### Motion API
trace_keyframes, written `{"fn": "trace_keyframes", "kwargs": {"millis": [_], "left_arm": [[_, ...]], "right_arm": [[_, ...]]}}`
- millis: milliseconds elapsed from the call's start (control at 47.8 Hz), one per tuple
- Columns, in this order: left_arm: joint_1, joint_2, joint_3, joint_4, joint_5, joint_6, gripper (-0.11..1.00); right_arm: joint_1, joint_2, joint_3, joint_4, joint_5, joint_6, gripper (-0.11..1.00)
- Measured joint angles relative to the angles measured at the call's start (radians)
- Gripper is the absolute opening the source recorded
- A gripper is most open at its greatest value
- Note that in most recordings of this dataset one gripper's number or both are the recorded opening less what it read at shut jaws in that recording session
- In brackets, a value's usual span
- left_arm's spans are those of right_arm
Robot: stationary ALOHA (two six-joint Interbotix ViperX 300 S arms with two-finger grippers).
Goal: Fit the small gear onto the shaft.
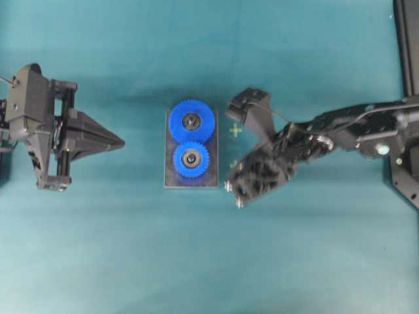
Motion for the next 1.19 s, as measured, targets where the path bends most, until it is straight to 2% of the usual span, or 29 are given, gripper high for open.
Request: {"fn": "trace_keyframes", "kwargs": {"millis": [209,335,544,774,816,900,942,1193], "left_arm": [[0.000,-0.002,0.000,0.000,0.000,0.000,0.00],[0.002,-0.002,0.000,0.000,0.000,0.000,0.00],[0.003,-0.002,0.000,0.000,0.000,0.000,0.00],[0.005,-0.005,0.005,0.000,0.000,0.000,0.00],[0.005,-0.006,0.006,0.000,-0.002,0.000,0.00],[0.005,-0.008,0.008,0.000,0.000,0.000,0.00],[0.005,-0.009,0.008,0.000,0.000,0.000,0.00],[0.005,-0.018,0.008,0.000,0.000,0.000,0.00]], "right_arm": [[-0.074,0.021,0.000,0.000,-0.138,0.000,0.09],[-0.081,0.071,-0.038,0.000,-0.176,0.000,0.09],[-0.075,0.120,-0.109,0.000,-0.126,0.000,0.09],[-0.063,0.095,-0.100,0.009,-0.003,0.008,0.09],[-0.038,0.086,-0.091,0.014,0.025,0.015,0.09],[0.060,0.058,-0.083,0.028,0.043,0.014,0.09],[0.075,0.037,-0.064,0.031,0.048,0.014,0.09],[0.012,-0.015,-0.023,0.020,0.011,0.012,0.08]]}}
